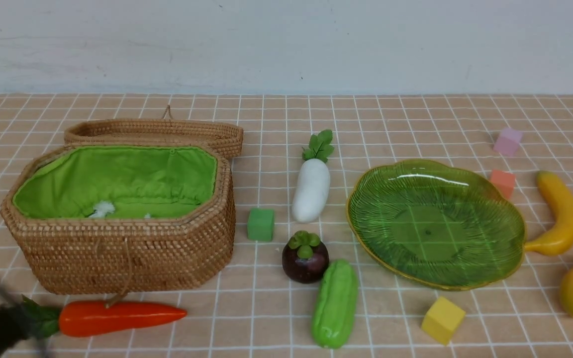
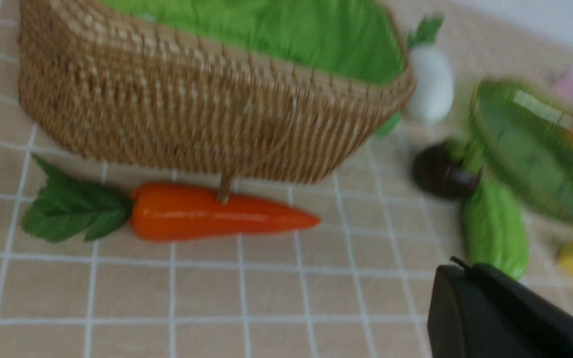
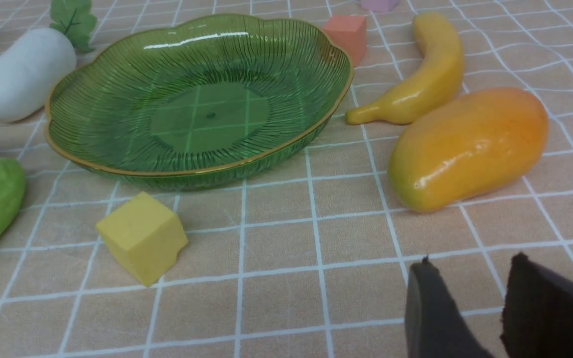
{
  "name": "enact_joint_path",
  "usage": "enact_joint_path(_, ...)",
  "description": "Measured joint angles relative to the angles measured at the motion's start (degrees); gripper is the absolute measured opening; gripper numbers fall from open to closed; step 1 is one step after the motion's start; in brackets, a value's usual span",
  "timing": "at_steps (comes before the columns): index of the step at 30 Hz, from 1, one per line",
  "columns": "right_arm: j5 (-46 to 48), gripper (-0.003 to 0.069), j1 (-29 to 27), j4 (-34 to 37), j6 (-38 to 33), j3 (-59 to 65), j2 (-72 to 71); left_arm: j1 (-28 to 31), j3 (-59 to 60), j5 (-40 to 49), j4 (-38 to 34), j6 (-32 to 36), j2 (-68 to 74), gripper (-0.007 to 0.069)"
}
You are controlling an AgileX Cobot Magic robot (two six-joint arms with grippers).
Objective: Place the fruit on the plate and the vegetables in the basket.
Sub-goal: Use the left arm to grab a carrot and put it into the left basket
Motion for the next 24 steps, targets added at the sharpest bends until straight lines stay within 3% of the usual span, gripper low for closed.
enact_joint_path(6,-1.62,0.0242,0.0,-0.64,0.29,0.2,0.0,0.0,-4.63,5.23,-3.38,6.49,10.79,-0.0013)
enact_joint_path(10,-7.92,0.0242,0.0,8.21,7.95,0.46,0.0,0.0,-6.01,10.39,-4.55,12.52,13.18,-0.0013)
enact_joint_path(18,-20.36,0.0242,0.0,25.16,18.75,0.46,0.0,0.0,-6.08,15.51,-4.72,17.68,13.31,-0.0013)
enact_joint_path(22,-16.08,0.0228,0.78,28.36,20.57,-1.62,0.0,0.0,-6.46,16.39,-5.02,18.6,14.08,-0.0013)
enact_joint_path(24,-6.56,0.0192,3.69,27.62,17.28,-8.81,1.54,-1.24,-8.16,17.52,-4.85,20.32,15.78,-0.0013)
